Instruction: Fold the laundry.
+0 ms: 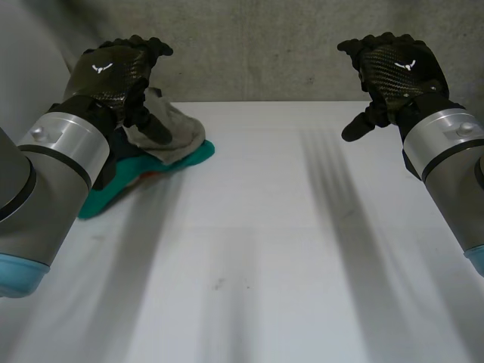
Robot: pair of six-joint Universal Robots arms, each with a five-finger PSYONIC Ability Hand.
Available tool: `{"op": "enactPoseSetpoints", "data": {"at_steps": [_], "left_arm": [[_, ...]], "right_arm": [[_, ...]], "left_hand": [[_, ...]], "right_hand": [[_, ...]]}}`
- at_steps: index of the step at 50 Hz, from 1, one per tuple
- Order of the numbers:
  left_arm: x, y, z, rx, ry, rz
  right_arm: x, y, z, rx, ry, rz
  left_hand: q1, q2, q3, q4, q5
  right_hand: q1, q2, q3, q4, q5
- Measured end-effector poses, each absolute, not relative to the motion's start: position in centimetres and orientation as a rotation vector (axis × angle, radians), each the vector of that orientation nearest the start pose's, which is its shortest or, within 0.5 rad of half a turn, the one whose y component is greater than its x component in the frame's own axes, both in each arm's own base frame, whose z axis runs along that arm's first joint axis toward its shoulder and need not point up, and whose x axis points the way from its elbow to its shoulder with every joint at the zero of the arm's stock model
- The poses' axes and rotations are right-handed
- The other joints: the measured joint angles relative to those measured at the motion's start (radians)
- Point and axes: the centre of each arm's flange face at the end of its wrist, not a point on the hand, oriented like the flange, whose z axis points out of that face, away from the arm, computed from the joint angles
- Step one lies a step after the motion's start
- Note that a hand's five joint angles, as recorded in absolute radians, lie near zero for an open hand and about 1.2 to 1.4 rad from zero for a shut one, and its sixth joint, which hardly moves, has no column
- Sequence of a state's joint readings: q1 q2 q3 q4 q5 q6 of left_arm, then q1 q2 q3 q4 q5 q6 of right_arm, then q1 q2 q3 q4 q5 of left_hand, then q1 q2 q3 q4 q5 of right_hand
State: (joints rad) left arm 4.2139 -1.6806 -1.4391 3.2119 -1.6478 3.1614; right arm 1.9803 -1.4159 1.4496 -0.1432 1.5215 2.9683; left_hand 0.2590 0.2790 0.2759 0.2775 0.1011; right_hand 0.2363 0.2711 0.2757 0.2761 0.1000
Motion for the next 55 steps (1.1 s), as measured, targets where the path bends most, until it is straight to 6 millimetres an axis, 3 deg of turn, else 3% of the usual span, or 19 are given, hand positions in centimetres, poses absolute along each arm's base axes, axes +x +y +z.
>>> {"op": "enactPoseSetpoints", "data": {"at_steps": [31,36,42,45,50,55], "left_arm": [[-27.2,-23.9,32.2,0.506,2.284,-2.529],[-27.3,-24.8,32.6,0.493,2.245,-2.551],[-27.1,-29.2,31.8,0.48,2.142,-2.523],[-26.7,-33.1,30.5,0.488,2.053,-2.481],[-26.1,-39.6,27.1,0.521,1.931,-2.393],[-25.7,-43.9,23.2,0.559,1.878,-2.317]], "right_arm": [[26.4,-27.0,30.8,-0.618,1.872,-2.174],[26.4,-27.1,30.9,-0.615,1.868,-2.18],[26.2,-27.3,30.8,-0.611,1.875,-2.182],[26.0,-27.4,30.7,-0.608,1.884,-2.182],[25.6,-27.8,30.4,-0.6,1.906,-2.18],[25.0,-28.2,30.0,-0.589,1.93,-2.181]], "left_hand": [[-0.045,-0.072,-0.065,-0.075,-0.052],[-0.045,-0.072,-0.065,-0.075,-0.052],[-0.045,-0.072,-0.065,-0.075,-0.052],[-0.045,-0.072,-0.065,-0.075,-0.052],[-0.045,-0.072,-0.065,-0.075,-0.052],[-0.045,-0.072,-0.065,-0.075,-0.052]], "right_hand": [[-0.01,-0.057,-0.063,-0.065,-0.051],[-0.01,-0.057,-0.063,-0.065,-0.051],[-0.01,-0.057,-0.063,-0.065,-0.051],[-0.01,-0.057,-0.063,-0.065,-0.051],[-0.01,-0.057,-0.063,-0.065,-0.051],[-0.01,-0.057,-0.063,-0.065,-0.051]]}}
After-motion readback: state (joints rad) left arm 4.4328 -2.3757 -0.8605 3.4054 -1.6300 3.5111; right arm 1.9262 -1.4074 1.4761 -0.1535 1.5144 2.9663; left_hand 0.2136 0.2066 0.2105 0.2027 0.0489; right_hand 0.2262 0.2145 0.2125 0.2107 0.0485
